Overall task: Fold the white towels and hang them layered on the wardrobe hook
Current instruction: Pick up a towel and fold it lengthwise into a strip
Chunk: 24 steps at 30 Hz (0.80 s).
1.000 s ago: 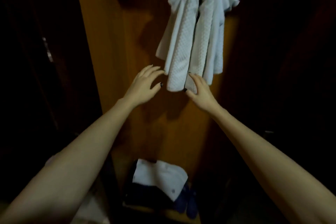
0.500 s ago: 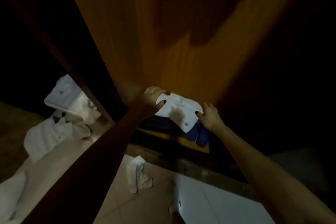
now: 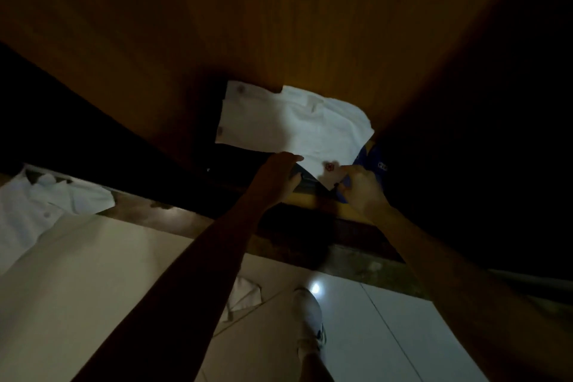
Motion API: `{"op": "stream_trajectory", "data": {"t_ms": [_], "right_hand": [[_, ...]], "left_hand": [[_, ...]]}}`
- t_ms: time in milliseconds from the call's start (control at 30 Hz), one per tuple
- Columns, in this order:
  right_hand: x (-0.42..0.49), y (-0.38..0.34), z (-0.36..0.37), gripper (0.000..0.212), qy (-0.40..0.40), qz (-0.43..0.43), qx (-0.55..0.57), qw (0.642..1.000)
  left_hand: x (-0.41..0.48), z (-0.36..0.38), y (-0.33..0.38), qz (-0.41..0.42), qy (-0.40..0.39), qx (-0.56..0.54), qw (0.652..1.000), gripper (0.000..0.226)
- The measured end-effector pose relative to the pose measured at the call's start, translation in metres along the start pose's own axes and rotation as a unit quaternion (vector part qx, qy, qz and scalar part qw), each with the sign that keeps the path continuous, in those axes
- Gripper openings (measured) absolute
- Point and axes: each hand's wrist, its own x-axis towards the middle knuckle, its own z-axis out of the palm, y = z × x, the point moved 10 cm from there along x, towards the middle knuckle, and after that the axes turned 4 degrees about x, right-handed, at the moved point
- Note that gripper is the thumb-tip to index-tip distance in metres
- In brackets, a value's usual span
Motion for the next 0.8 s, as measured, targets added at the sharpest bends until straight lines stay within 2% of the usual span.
{"op": "stream_trajectory", "data": {"t_ms": [33,67,133,200,233,300,400,467,533,633,733,800], "right_hand": [[0.011,0.009,0.013,0.013,-0.002,-0.009,-0.006,1.0],[0.021,0.017,0.025,0.011,0.0,-0.02,-0.01,1.0],[0.038,0.032,0.047,0.025,0.009,-0.051,-0.014,0.999],[0.053,0.044,0.067,0.048,0.015,-0.079,-0.032,0.996],[0.06,0.05,0.074,0.051,0.02,-0.083,-0.043,0.995],[0.073,0.061,0.085,0.049,0.03,-0.086,-0.069,0.993],[0.082,0.065,0.089,0.047,0.083,-0.109,-0.11,0.984],[0.084,0.063,0.091,0.051,0.106,-0.122,-0.137,0.977],[0.085,0.062,0.093,0.045,0.113,-0.122,-0.142,0.976],[0.077,0.062,0.087,0.033,0.111,-0.125,-0.088,0.982],[0.05,0.057,0.069,0.016,0.099,-0.12,0.035,0.987],[0.026,0.042,0.048,0.007,0.09,-0.121,0.079,0.985]], "left_hand": [[0.012,0.018,-0.008,-0.013,-0.002,-0.011,1.0,0.039],[0.023,0.033,-0.016,-0.025,-0.001,-0.017,1.0,0.037],[0.044,0.061,-0.028,-0.023,0.0,-0.003,1.0,0.037],[0.062,0.089,-0.036,0.005,-0.009,0.01,1.0,0.039],[0.07,0.103,-0.038,0.023,-0.017,0.023,0.999,0.042],[0.078,0.125,-0.041,0.065,-0.035,0.071,0.995,0.045],[0.08,0.132,-0.039,0.124,0.005,0.111,0.986,0.044],[0.08,0.128,-0.041,0.137,0.038,0.114,0.983,0.042],[0.08,0.132,-0.044,0.131,0.03,0.136,0.981,0.04],[0.071,0.131,-0.035,0.131,0.008,0.148,0.98,0.036],[0.043,0.104,-0.006,0.17,0.035,0.153,0.973,0.02],[0.025,0.081,0.011,0.17,0.038,0.133,0.976,0.018]]}}
